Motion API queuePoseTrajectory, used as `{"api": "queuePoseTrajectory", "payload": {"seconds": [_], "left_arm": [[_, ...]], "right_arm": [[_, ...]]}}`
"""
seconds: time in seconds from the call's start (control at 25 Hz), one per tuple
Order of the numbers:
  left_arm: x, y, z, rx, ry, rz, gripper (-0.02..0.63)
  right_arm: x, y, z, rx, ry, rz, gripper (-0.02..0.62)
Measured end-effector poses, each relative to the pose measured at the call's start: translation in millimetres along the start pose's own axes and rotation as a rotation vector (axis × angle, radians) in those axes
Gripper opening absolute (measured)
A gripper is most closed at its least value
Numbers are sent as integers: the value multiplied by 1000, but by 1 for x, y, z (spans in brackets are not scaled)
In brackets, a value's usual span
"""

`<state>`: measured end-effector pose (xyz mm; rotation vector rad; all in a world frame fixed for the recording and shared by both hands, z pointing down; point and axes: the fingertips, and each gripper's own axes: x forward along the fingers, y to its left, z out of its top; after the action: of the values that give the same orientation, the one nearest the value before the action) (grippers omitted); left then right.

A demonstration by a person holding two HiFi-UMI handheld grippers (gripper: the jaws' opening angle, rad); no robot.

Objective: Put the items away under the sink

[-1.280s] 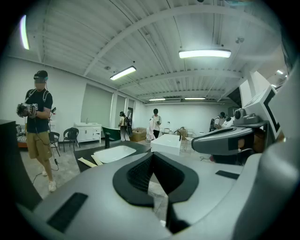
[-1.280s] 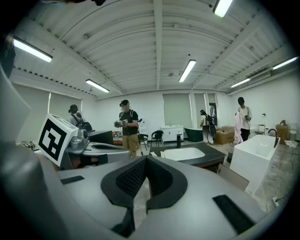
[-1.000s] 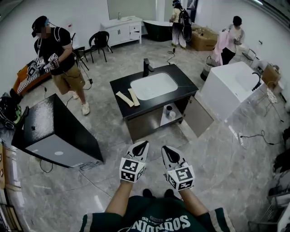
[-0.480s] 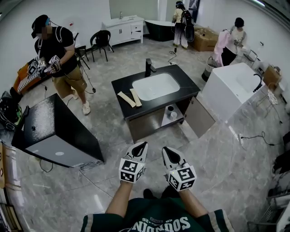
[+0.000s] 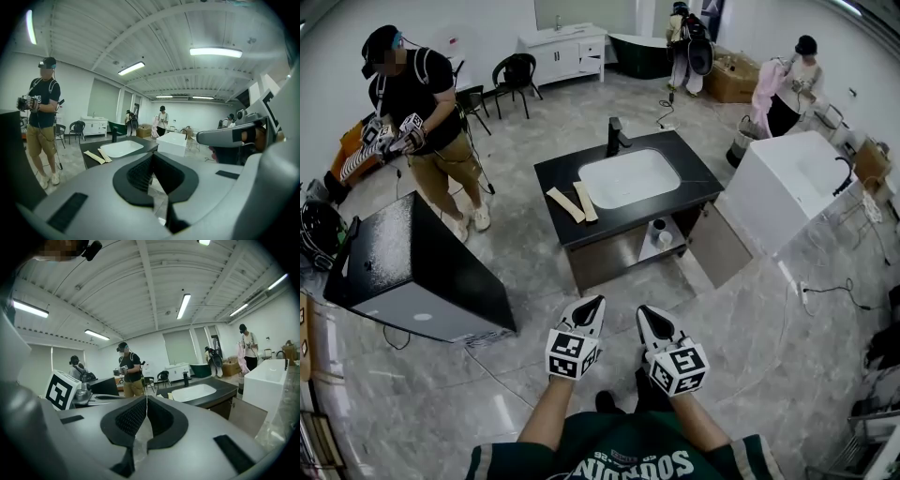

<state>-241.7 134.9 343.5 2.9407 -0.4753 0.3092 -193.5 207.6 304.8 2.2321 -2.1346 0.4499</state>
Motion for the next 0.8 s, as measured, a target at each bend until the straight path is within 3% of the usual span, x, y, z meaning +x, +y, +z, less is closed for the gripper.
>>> {"api": "queuePoseTrajectory", "payload": {"seconds": [0.32,0.8], "left_arm": [[61,30,21,-2,11,65,10],[152,74,52,-52,12,269,9]], "right_arm": [[54,-52,29,36,-19,99,43],[148,-141,71,-79,15,240,43]]}}
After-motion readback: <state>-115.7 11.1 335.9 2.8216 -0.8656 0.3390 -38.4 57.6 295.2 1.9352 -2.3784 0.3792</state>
